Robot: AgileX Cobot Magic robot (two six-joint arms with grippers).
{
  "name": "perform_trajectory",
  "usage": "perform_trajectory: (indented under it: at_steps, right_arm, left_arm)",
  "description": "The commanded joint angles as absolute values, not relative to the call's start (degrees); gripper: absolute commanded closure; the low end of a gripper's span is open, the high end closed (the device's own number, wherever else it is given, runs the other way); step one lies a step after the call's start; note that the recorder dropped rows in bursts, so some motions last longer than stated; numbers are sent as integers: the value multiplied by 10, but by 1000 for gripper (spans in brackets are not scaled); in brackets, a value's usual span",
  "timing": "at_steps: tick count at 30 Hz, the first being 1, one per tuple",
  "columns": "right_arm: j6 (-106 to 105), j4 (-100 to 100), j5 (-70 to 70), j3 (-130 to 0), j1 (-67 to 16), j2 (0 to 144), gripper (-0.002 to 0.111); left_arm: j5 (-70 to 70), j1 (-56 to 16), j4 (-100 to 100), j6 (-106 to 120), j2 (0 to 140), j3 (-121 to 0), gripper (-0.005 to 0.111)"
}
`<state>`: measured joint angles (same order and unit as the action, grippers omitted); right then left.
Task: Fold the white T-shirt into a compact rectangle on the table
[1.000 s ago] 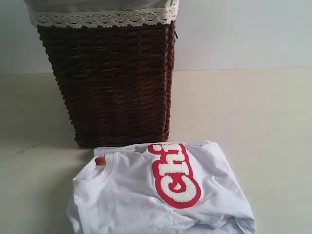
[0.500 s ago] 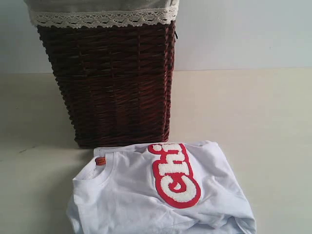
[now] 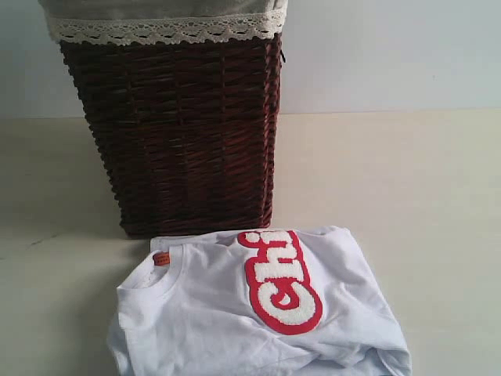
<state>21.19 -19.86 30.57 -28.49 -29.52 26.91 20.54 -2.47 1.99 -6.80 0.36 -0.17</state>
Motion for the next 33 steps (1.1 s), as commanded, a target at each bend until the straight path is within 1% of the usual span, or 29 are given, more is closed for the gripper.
perform_trajectory:
  at_steps: [1, 5, 10, 33]
  right_arm:
    - [211, -199, 301, -281, -292, 267, 108]
    - [211, -199, 301, -281, -292, 267, 108]
    - [211, -199, 301, -281, -292, 267, 108]
    - [211, -199, 301, -281, -292, 267, 108]
  left_arm:
    - [204, 18, 23, -77, 0, 0, 80]
    - [203, 42, 23, -66, 0, 0, 80]
    - [204, 42, 23, -26, 0, 0, 80]
    - [204, 42, 23, -22, 0, 0, 80]
